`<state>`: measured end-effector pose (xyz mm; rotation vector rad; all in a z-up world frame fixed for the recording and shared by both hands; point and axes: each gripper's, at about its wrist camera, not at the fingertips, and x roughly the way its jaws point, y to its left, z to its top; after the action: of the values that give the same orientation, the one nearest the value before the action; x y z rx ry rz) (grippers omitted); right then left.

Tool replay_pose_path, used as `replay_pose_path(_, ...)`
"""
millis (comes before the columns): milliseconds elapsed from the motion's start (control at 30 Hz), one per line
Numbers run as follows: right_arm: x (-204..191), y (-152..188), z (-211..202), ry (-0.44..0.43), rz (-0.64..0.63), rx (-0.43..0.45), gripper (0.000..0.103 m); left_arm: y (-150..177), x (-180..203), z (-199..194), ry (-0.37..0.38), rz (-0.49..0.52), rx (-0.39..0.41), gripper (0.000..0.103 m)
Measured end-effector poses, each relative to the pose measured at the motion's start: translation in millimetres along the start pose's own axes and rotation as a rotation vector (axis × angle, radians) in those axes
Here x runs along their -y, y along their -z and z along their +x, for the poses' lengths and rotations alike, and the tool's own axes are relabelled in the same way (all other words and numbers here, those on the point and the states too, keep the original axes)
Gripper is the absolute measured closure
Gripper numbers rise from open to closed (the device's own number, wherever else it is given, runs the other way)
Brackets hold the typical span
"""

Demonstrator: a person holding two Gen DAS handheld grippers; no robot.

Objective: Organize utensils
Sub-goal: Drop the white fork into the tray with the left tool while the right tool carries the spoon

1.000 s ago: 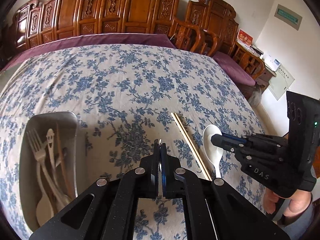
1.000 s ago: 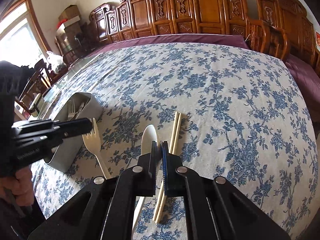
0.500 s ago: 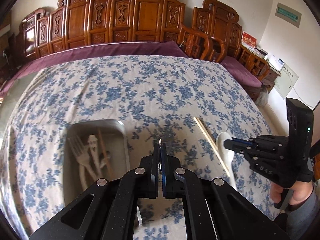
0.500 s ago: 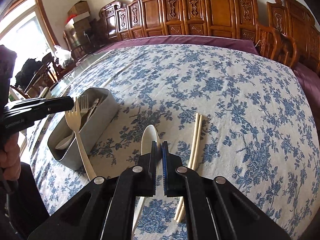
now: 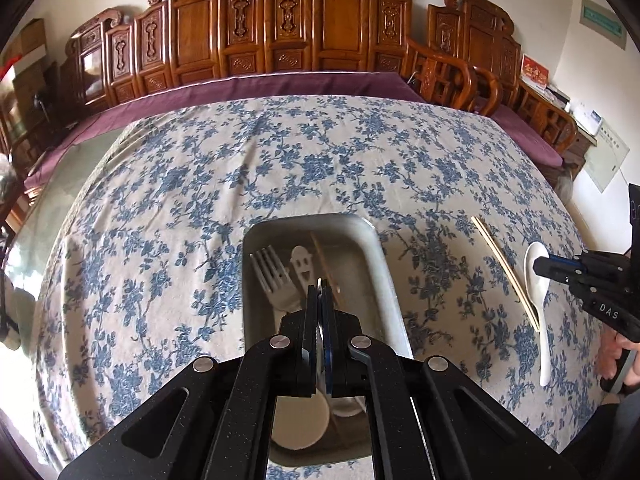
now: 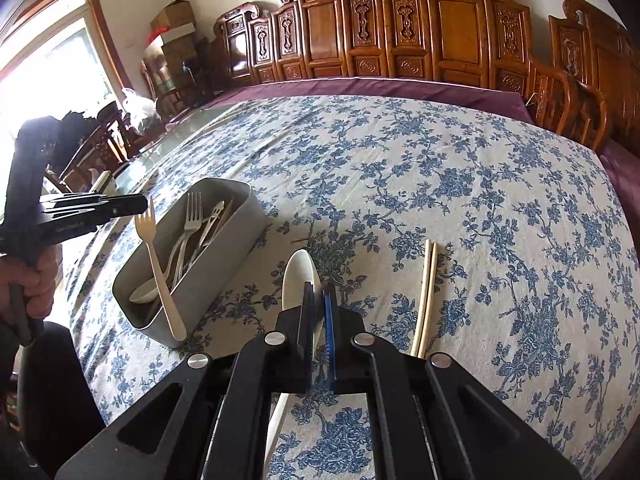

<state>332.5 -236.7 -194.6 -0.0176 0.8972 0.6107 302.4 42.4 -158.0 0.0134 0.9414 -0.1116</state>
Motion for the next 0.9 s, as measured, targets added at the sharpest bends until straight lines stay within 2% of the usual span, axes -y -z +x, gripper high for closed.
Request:
replay_pose_path(267,-15.4,0.2,7.7,0.001,-0.027,-0.013,0.097,-2.7,-26.9,-3.9,0.018,0.005,-0.033,0.101)
replay_pose_path(367,-19.8,-0.2,10.8,0.000,-0.034,-0.015,0.097,-3.5,-33.1,-2.9,0.008,0.034,-0.060,0.102)
replay_pose_path(400,-20.6,0.3,11.2,0.000,-0.035,-0.015,0.097,-3.3,-33.5,-1.4,-0.017,0.054,-0.066,0.102)
replay_pose_path(500,-25.1,1.9,13.0,-0.002,-0.043,-0.021,0.097,-3.3,-38.0,5.0,-0.016,0.060,-0.090,0.102)
replay_pose_path(633,-27.5,1.6,12.0,-0.002,-0.044,-0.015,0.097,-4.7,-31.2,15.9,-0.016,0.083,-0.098,0.102)
replay_pose_path(900,-31.3,-0.4,6.5,-0.003,-0.027,0.011,0.097,-13.3,-17.4,42.2,-0.003,0.064,-0.070,0.102)
